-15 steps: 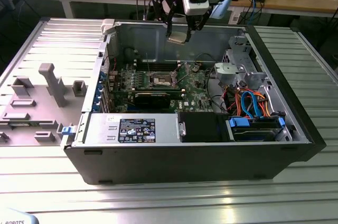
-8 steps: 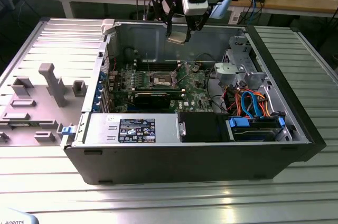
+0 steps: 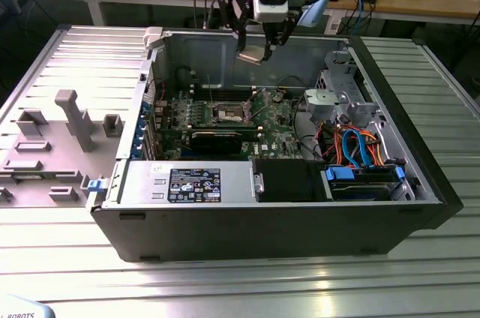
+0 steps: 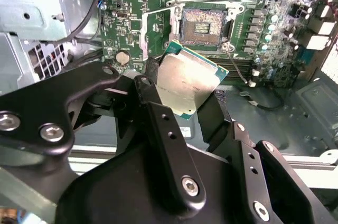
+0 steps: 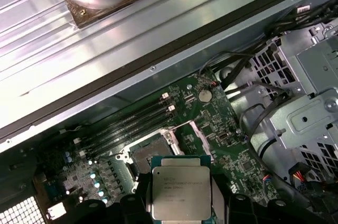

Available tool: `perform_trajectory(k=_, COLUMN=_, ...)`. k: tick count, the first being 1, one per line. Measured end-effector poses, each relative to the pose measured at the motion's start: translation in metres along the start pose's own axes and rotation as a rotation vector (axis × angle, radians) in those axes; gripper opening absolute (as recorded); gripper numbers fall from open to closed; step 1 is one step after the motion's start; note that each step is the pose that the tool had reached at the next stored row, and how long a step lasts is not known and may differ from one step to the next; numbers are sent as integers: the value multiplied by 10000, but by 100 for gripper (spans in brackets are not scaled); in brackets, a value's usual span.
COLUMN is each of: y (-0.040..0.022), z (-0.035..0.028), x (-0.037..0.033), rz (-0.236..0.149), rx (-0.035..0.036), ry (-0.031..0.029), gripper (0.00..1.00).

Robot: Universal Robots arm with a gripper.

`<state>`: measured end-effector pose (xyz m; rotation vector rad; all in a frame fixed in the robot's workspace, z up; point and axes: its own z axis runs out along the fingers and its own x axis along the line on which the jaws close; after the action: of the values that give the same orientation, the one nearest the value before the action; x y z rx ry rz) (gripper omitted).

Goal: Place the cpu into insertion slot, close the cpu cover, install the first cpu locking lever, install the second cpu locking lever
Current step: 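Place the cpu into insertion slot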

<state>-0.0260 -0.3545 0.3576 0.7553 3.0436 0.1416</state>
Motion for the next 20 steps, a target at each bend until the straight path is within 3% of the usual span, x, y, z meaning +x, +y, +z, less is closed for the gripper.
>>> perform_trajectory(k=16, y=0, z=0, x=0, rz=28, rx=1, ry=-2, gripper=54)
perform_trajectory(k=20, y=0, z=2, x=1, rz=425, rx=-9, ry=-38, gripper=54)
